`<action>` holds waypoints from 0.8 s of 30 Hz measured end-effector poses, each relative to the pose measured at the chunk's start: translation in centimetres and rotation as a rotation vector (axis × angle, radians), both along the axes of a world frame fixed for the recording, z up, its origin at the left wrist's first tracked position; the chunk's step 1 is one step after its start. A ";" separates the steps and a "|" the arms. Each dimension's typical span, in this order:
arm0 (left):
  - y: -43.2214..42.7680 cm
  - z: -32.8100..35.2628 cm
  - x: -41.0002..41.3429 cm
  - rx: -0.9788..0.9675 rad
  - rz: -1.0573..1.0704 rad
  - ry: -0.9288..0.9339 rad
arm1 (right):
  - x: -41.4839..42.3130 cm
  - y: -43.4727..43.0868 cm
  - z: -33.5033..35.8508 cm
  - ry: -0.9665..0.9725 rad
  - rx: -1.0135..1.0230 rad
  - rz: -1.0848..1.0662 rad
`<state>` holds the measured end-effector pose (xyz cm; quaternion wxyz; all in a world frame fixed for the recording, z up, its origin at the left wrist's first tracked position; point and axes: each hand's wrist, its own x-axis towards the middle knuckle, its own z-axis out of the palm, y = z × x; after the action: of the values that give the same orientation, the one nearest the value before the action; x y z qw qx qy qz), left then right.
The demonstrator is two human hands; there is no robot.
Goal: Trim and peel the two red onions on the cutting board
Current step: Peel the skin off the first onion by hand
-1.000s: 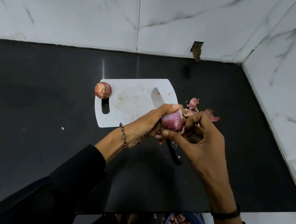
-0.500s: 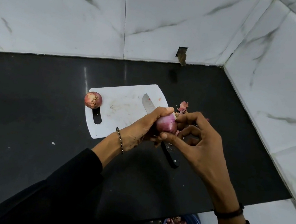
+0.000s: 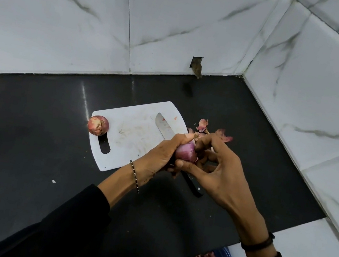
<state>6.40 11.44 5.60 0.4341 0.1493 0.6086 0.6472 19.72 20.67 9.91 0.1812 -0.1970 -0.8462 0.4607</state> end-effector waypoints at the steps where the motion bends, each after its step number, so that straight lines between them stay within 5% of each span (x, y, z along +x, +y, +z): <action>1: 0.0 -0.1 -0.1 0.002 -0.010 -0.006 | -0.1 0.0 -0.1 -0.012 0.011 0.008; 15: 1.4 -1.1 -2.4 0.053 -0.238 -0.148 | -0.4 -0.2 -0.6 0.027 -0.036 -0.127; 24: 2.9 -0.9 -4.2 -0.006 -0.418 -0.017 | -0.5 2.2 0.1 -0.012 0.257 -0.098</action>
<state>2.22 14.36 4.67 0.5647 0.2656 0.5626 0.5423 19.21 22.86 10.02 0.2225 -0.2160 -0.8886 0.3379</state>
